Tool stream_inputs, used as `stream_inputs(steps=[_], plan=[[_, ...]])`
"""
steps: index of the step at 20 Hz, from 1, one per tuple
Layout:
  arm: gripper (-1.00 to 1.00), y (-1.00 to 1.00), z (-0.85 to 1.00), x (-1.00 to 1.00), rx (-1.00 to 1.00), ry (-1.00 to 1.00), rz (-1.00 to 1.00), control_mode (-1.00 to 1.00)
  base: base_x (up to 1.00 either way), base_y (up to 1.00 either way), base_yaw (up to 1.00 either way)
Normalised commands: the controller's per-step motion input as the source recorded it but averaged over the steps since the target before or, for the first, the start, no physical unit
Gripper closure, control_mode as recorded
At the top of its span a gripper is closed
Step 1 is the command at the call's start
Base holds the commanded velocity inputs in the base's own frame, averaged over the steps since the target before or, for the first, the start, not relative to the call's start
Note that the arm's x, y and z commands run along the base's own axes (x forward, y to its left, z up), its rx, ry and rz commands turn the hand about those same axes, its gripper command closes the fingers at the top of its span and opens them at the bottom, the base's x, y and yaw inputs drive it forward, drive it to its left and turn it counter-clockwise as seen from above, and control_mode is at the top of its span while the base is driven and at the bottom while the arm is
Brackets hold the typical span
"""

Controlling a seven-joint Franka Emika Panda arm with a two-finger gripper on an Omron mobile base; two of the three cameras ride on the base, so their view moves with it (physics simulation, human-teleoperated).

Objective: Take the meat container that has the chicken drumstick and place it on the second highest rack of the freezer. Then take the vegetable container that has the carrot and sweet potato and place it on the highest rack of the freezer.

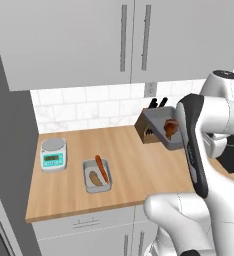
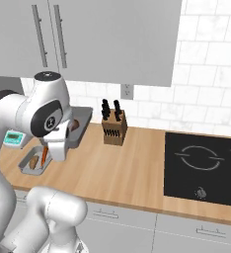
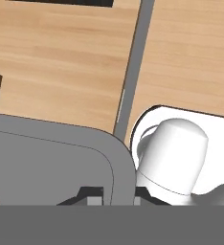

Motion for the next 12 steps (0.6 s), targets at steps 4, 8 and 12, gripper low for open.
stream_inputs(steps=[4,8,12], plan=[[1.0,0.0,0.0,0.0,0.0,0.0,-0.07,-1.0,0.0,0.0,0.0],[1.0,-0.01,0.0,0.0,0.0,0.0,-0.05,-1.0,0.0,0.0,0.0],[1.0,0.0,0.0,0.0,0.0,0.0,-0.01,1.0,-0.12,-0.01,0.0]])
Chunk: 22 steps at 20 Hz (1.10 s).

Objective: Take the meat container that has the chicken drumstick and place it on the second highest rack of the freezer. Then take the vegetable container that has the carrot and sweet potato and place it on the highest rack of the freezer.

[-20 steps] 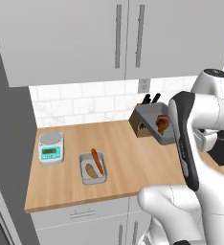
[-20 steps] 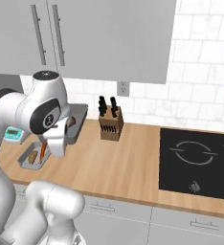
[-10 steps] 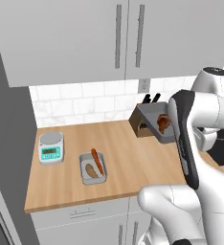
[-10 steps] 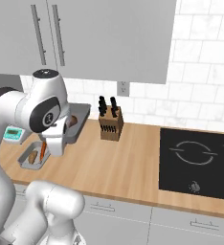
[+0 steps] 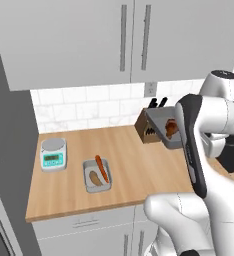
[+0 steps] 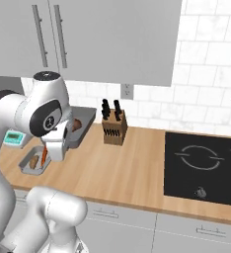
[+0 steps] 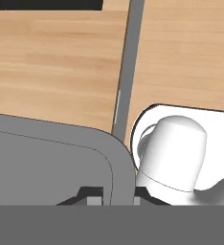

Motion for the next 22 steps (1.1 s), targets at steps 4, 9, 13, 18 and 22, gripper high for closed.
stream_inputs(steps=[4,9,13,18,22], plan=[[1.0,0.0,0.0,0.0,0.0,0.0,0.0,1.0,-0.68,-0.07,0.15],[1.0,0.0,0.0,0.0,0.0,0.0,0.0,1.0,-0.48,-0.29,0.53],[1.0,0.0,0.0,0.0,0.0,0.0,0.0,1.0,-0.3,-0.31,0.67],[1.0,0.0,0.0,0.0,0.0,0.0,0.0,1.0,-0.56,-0.2,0.7],[1.0,0.0,0.0,0.0,0.0,0.0,0.0,1.0,-0.36,-0.01,0.82]])
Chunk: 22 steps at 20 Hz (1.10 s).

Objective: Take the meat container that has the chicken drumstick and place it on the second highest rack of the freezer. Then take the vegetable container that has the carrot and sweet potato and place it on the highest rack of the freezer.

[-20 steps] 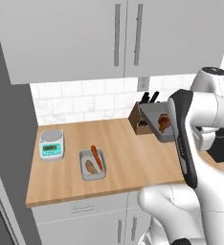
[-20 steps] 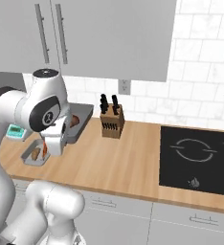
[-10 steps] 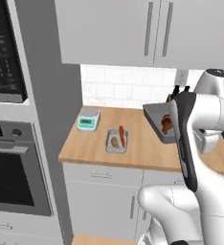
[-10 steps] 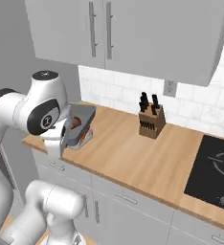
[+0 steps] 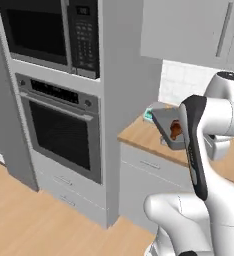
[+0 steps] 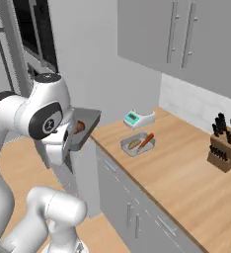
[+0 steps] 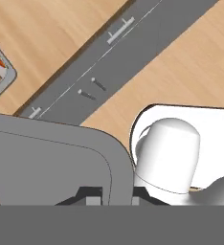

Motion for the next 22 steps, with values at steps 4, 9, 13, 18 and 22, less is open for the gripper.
stream_inputs(steps=[4,9,13,18,22], plan=[[1.0,0.0,0.0,0.0,0.0,0.0,0.0,1.0,-0.01,0.0,0.94],[1.0,0.0,0.0,0.0,0.0,0.0,0.0,1.0,0.01,0.15,0.95],[1.0,0.0,0.0,0.0,0.0,0.0,0.0,1.0,0.23,0.36,0.77],[1.0,0.0,0.0,0.0,0.0,0.0,0.0,1.0,0.62,0.04,0.14],[1.0,0.0,0.0,0.0,0.0,0.0,0.0,1.0,0.87,0.0,-0.1]])
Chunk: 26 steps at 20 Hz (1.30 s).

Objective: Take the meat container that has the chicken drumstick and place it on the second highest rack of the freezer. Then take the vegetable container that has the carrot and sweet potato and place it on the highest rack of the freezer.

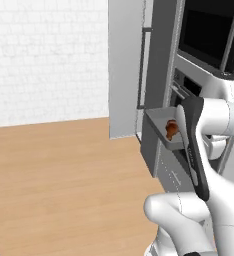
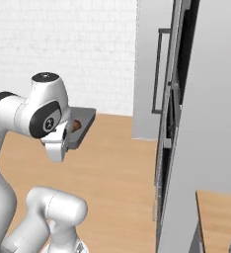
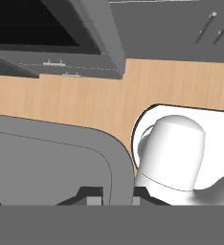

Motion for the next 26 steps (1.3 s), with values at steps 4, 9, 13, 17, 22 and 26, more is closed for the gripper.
stream_inputs(steps=[4,9,13,17,22,26], plan=[[1.0,0.0,0.0,0.0,0.0,0.0,0.0,1.0,0.84,0.07,-0.17],[1.0,0.0,0.0,0.0,0.0,0.0,0.0,1.0,0.69,0.4,-0.21],[1.0,0.0,0.0,0.0,0.0,0.0,0.0,1.0,0.72,0.79,-0.28],[1.0,0.0,0.0,0.0,0.0,0.0,0.0,1.0,0.66,0.78,-0.29],[1.0,0.0,0.0,0.0,0.0,0.0,0.0,1.0,0.68,0.71,-0.31],[1.0,0.0,0.0,0.0,0.0,0.0,0.0,1.0,0.71,0.63,-0.31]])
